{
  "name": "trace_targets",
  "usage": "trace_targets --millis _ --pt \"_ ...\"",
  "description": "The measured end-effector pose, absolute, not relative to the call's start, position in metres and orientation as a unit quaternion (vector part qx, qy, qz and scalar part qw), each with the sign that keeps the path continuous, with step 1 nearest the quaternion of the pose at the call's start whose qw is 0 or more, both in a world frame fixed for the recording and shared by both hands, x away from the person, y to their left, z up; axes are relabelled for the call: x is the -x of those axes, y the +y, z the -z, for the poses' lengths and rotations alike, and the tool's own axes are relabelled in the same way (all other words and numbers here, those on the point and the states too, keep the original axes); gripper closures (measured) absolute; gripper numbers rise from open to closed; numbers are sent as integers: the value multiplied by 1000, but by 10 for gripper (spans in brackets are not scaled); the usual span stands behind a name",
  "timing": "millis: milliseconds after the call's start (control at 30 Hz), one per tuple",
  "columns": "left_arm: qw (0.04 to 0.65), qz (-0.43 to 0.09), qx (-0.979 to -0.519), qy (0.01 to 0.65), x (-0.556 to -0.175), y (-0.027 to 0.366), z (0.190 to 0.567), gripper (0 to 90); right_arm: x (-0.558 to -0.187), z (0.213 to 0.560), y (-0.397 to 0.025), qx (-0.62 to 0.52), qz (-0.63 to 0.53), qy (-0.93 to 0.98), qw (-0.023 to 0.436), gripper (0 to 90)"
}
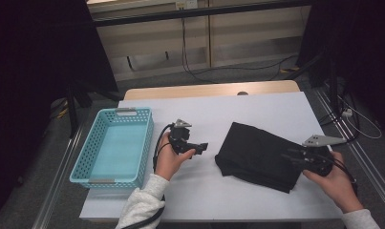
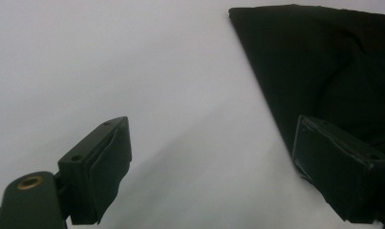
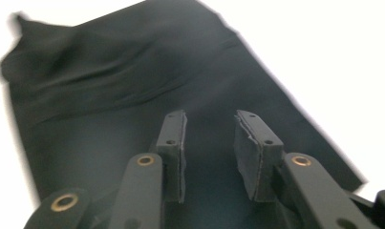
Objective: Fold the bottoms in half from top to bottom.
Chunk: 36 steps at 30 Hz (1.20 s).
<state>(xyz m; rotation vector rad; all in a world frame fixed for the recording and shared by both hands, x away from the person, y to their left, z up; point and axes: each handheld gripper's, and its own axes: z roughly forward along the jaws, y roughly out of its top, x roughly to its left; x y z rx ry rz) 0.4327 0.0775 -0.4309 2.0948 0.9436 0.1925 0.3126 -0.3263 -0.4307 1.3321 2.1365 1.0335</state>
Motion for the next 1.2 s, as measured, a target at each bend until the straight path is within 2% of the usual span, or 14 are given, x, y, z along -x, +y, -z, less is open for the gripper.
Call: trace_targets --millis 267,333,467,533,700,833,900,967,1033,1200 --pt "402 -75 -832 374 -433 74 434 129 -348 445 -344 -516 -348 750 223 659" --pt "402 -74 -833 372 -433 73 434 129 -353 447 -342 -515 -349 753 214 707" --pt "403 -75 -832 373 -434 72 435 130 -359 452 -334 -509 -329 769 203 721" --pt "403 -76 -833 371 -434 71 436 130 -359 452 -333 -503 -330 774 194 837" --pt "411 -72 -829 372 -433 64 435 130 -356 448 -338 -509 -329 771 195 851" --pt "412 -68 -831 368 -430 55 437 129 -352 442 -337 -504 -349 762 210 732" --pt "412 -67 -831 367 -428 51 440 130 -350 440 -337 -507 -360 753 215 628" --pt "410 -60 -835 363 -426 46 443 130 -349 439 -336 -503 -360 754 220 606" --pt "407 -57 -839 357 -423 40 446 135 -349 438 -335 -508 -360 749 227 543" --pt "402 -51 -846 347 -417 30 451 148 -347 437 -332 -503 -369 748 226 505"
